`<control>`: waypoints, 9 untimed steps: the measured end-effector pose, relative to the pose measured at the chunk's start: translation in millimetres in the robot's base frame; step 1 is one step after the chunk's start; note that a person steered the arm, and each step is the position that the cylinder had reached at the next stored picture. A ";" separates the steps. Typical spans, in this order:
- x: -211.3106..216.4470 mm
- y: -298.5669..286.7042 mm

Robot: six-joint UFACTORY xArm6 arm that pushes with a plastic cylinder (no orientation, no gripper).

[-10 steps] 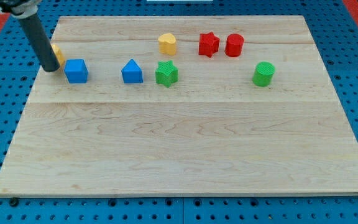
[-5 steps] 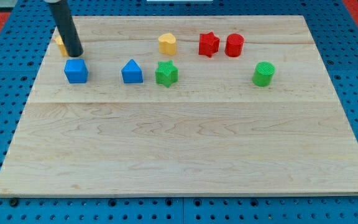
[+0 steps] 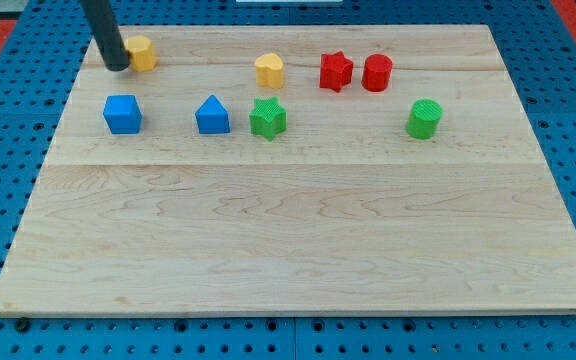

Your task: Push the yellow hexagon left side of the yellow heart

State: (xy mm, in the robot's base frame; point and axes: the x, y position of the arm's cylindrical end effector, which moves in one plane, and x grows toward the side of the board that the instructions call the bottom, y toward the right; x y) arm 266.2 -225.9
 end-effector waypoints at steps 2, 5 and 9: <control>-33.2 10.5; -36.0 51.2; -6.1 23.2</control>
State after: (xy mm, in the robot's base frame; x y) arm 260.1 -202.7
